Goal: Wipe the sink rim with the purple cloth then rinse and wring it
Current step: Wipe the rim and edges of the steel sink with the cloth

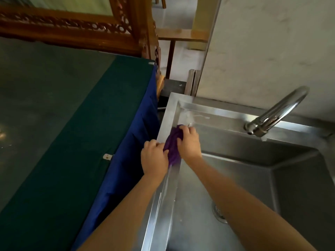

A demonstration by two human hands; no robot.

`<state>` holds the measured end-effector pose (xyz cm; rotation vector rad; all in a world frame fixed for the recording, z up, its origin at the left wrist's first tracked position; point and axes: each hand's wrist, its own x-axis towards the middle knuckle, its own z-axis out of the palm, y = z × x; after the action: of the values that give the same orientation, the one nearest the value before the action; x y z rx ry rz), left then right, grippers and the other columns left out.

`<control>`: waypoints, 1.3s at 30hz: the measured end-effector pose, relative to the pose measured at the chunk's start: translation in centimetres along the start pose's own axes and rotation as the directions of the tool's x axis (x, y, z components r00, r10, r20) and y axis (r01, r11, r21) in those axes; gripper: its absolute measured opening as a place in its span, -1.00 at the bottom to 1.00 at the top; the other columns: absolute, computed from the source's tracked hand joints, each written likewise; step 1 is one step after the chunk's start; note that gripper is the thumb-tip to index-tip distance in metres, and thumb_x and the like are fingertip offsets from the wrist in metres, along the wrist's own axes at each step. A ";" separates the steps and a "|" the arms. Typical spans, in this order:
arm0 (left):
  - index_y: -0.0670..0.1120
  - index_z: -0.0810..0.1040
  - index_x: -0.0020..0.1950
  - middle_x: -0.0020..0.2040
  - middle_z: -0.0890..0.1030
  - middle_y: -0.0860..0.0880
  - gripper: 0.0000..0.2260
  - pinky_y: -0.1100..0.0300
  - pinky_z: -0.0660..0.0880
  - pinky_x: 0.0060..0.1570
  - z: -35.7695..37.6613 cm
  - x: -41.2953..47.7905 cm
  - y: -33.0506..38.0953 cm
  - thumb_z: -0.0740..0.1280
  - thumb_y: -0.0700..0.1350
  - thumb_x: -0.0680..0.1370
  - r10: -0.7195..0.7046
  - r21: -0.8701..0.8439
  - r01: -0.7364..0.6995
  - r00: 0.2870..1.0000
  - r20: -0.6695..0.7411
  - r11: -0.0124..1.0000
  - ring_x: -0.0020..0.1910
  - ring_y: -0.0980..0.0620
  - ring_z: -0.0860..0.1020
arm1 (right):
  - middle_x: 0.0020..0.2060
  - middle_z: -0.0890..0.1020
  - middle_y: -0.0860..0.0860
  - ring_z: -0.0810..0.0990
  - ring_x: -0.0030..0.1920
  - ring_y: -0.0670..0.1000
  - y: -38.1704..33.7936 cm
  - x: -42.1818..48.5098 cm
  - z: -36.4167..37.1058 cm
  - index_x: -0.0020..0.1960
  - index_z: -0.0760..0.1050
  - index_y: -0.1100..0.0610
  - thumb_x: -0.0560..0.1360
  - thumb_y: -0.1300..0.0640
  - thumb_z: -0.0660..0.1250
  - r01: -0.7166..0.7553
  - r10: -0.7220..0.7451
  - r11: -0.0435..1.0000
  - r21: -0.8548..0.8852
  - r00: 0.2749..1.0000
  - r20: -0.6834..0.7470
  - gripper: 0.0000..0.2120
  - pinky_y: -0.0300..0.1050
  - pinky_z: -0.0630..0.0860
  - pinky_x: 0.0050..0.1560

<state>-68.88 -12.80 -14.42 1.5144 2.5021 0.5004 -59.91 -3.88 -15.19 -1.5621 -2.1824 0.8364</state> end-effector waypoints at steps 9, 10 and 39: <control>-0.10 0.31 0.44 0.46 0.34 -0.10 -0.54 -0.02 0.13 0.48 2.6 1.4 -2.1 0.05 0.08 0.60 0.088 -0.054 -0.085 0.995 0.040 0.995 0.48 -0.07 0.22 | 0.54 -0.02 0.07 -0.09 0.54 0.01 2.5 0.5 3.8 0.53 -0.14 0.12 0.51 -0.25 -0.17 0.132 -0.118 0.981 -0.140 0.987 0.109 -0.30 -0.08 -0.20 0.50; -0.09 0.24 0.47 0.49 0.29 -0.08 -0.46 0.01 0.05 0.50 2.7 1.6 -1.9 -0.08 0.14 0.58 0.087 -0.053 -0.084 0.994 0.058 0.995 0.51 -0.04 0.16 | 0.54 -0.04 0.07 -0.11 0.54 0.01 2.8 1.4 3.7 0.53 -0.16 0.12 0.55 -0.22 -0.14 0.139 -0.119 0.973 -0.183 0.986 0.117 -0.33 -0.06 -0.20 0.51; -0.07 -0.13 0.52 0.56 -0.12 -0.05 -0.26 0.13 -0.25 0.45 5.1 5.4 0.6 -0.40 0.31 0.45 0.176 0.118 -0.188 0.978 0.109 0.975 0.49 0.08 -0.23 | 0.24 0.53 0.17 0.44 0.16 0.17 5.3 9.0 1.5 0.28 0.44 0.26 0.51 0.28 0.20 0.171 -0.169 0.985 -0.009 0.959 -0.226 -0.65 0.03 0.37 0.28</control>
<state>-69.28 -6.76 -18.79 1.7814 2.3743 0.2873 -59.95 5.31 -20.28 -1.3671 -2.1061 0.5853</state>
